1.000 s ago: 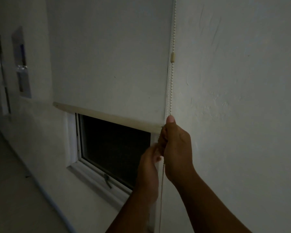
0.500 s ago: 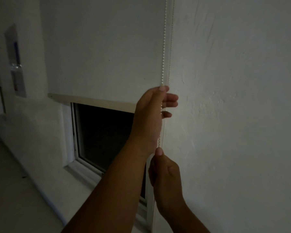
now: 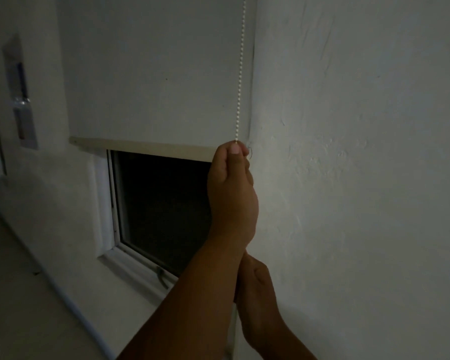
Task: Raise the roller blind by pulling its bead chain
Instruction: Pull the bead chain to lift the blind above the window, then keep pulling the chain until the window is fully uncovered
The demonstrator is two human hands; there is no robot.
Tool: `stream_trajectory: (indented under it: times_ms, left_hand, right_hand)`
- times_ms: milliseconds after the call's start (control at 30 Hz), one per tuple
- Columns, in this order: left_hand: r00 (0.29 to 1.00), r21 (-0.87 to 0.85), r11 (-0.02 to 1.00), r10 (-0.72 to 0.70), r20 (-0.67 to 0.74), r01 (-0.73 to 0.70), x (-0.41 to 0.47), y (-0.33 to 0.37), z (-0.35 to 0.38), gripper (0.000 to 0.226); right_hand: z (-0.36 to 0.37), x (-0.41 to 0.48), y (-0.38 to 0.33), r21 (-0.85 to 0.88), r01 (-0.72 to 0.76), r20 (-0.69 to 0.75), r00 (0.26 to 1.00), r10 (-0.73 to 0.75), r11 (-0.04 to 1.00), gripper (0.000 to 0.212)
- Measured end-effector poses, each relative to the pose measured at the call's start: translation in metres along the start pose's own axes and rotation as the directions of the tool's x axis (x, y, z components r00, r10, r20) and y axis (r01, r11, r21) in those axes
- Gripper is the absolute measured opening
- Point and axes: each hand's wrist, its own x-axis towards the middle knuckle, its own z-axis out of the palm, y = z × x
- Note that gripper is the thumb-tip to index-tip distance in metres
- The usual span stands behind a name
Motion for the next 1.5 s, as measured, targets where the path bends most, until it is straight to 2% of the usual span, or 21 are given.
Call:
stream_trajectory:
  times_ms: [133,300,500,667,833,1000,1100,1333,1433,1500]
  left_hand:
    - [0.999,0.075,0.997,0.036,0.017,-0.037,-0.006,-0.010,-0.009,0.029]
    - [1.000,0.153,0.988,0.028,0.013,-0.029,-0.014,-0.020,-0.021,0.027]
    - [0.998,0.197,0.980,0.000,0.057,-0.012,-0.037,-0.038,-0.029,0.027]
    - [0.989,0.137,0.983,-0.133,0.066,0.124,-0.053,-0.050,-0.032,0.027]
    - [0.984,0.135,0.975,-0.179,0.009,0.176,-0.071,-0.060,-0.039,0.024]
    - [0.980,0.155,0.968,-0.199,-0.008,0.198,-0.082,-0.063,-0.044,0.030]
    - [0.973,0.097,0.968,-0.232,0.008,0.230,-0.085,-0.059,-0.046,0.026]
    - [0.894,-0.105,0.891,-0.447,-0.040,0.441,-0.086,-0.061,-0.054,0.033]
    - [0.873,-0.108,0.869,-0.487,-0.011,0.483,-0.081,-0.062,-0.058,0.046]
    - [0.848,-0.061,0.846,-0.530,0.020,0.530,-0.073,-0.059,-0.059,0.046]
  right_hand:
    - [-0.007,0.001,0.004,0.075,-0.059,-0.004,0.998,0.060,0.995,0.051]
    - [-0.010,0.008,-0.008,0.064,0.089,-0.078,0.993,-0.083,0.994,0.072]
    - [-0.009,0.027,-0.052,-0.005,0.269,-0.073,0.961,-0.268,0.963,0.047]
    - [-0.002,0.043,-0.097,-0.011,0.327,-0.044,0.944,-0.327,0.945,0.034]
    - [0.010,0.058,-0.130,-0.020,0.337,0.009,0.941,-0.337,0.941,0.031]
    - [0.018,0.058,-0.144,0.079,0.283,0.069,0.955,-0.289,0.956,0.034]
    - [0.022,0.051,-0.140,0.141,0.291,0.036,0.954,-0.298,0.946,0.049]
    - [0.024,0.037,-0.119,0.183,0.317,0.013,0.946,-0.325,0.931,0.055]
    - [0.020,0.032,-0.114,0.214,0.323,0.016,0.942,-0.334,0.922,0.055]
    - [0.017,0.029,-0.113,0.203,0.343,0.011,0.936,-0.352,0.917,0.055]
